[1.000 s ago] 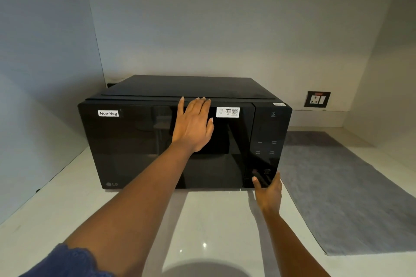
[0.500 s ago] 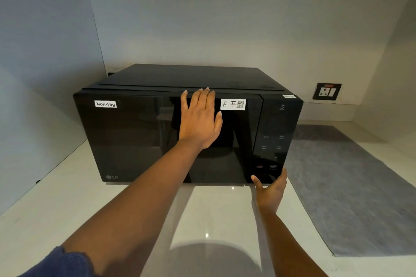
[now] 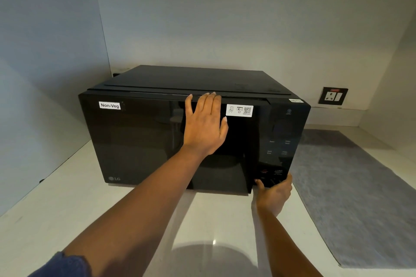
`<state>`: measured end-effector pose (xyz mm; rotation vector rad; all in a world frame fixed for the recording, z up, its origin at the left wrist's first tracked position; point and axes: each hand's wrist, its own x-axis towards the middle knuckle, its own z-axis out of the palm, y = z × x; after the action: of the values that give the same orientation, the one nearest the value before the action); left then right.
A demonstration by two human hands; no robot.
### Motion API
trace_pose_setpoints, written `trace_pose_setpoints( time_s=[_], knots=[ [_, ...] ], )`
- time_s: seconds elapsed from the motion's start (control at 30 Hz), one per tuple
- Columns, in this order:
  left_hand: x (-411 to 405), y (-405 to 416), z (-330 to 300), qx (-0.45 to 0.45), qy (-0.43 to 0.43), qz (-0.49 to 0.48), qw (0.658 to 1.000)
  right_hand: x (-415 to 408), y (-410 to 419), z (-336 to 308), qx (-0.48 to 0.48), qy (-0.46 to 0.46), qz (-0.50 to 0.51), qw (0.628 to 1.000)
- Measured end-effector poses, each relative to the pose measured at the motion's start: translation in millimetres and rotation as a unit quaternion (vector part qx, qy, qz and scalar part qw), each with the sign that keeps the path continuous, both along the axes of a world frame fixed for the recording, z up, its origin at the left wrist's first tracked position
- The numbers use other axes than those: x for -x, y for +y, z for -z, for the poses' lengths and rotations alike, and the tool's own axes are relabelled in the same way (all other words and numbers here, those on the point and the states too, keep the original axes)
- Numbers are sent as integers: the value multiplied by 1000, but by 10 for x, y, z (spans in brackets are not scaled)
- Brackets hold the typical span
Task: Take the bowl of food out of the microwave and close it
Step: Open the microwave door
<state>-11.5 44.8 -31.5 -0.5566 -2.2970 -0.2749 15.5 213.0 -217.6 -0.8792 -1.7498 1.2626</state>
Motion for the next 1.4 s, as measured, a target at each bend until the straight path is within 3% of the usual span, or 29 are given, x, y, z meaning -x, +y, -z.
trace_pose_setpoints(
  time_s=[0.5,0.57,0.7,0.83,1.0,1.4],
  knots=[
    [-20,-54,-14,17,-6,8,1000,-110,52,-132,-40,-22,4,999],
    [-32,-71,-18,21,-8,11,1000,-137,46,-319,-51,11,39,998],
    [-50,-102,-38,27,-10,16,999,-191,-13,-893,-123,189,82,971],
    [-97,-120,-56,28,-13,19,999,-203,-148,-1513,-273,255,-24,927],
    [-185,-220,-62,38,9,31,999,-215,-175,-2035,-392,122,-243,879],
    [-398,-445,-253,36,71,50,996,-323,-128,-2337,-335,34,-434,836]
  ],
)
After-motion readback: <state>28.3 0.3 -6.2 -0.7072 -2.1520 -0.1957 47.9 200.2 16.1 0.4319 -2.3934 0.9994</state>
